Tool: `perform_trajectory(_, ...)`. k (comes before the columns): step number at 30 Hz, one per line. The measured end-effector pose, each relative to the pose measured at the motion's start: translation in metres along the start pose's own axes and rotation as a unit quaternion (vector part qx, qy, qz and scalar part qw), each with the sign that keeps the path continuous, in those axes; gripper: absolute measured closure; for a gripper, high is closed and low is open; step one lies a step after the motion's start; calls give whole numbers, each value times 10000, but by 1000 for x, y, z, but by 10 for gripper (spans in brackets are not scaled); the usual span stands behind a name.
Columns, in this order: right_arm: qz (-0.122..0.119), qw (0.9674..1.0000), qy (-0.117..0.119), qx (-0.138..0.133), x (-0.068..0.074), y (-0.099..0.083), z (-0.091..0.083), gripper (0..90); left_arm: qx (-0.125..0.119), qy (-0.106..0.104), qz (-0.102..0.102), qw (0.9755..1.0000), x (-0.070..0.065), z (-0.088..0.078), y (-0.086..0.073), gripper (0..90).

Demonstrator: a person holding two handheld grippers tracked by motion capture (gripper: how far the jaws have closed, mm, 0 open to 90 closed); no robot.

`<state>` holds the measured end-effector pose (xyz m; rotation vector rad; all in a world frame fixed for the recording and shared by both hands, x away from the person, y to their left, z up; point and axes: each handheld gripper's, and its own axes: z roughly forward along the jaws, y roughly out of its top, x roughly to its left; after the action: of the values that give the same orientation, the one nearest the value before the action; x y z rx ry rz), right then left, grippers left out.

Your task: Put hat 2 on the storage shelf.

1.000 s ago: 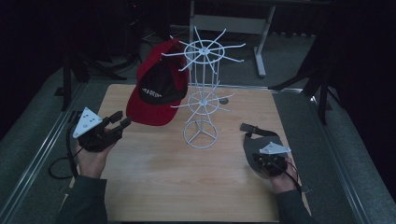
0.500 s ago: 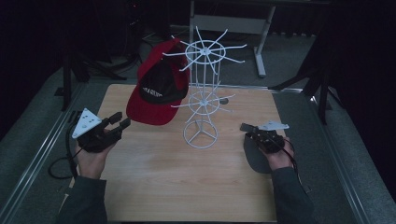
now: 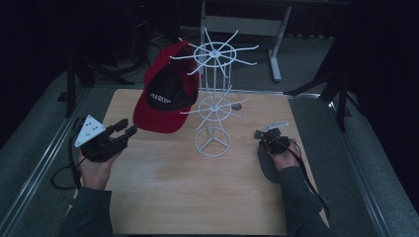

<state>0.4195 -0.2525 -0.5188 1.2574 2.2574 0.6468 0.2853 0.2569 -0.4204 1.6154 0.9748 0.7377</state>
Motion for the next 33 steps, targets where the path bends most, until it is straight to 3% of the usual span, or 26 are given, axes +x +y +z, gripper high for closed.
perform_trajectory(7, -134, 9991, 285, 267, 7, -9, -5, 900, 4, -31, 0, 10000, -2, 2, 0, 603)
perform_trajectory(22, -271, 9963, 753, 326, 24, -45, -31, 864, 23, -13, -25, 10000, -2, 3, -3, 596)
perform_trajectory(28, -250, 9973, 691, 62, 27, -31, -36, 792, 16, -24, -30, 10000, -3, 4, -3, 594)
perform_trajectory(33, -162, 9981, 588, -31, 27, -14, -29, 720, 34, -11, -29, 10000, -1, 3, -3, 590)
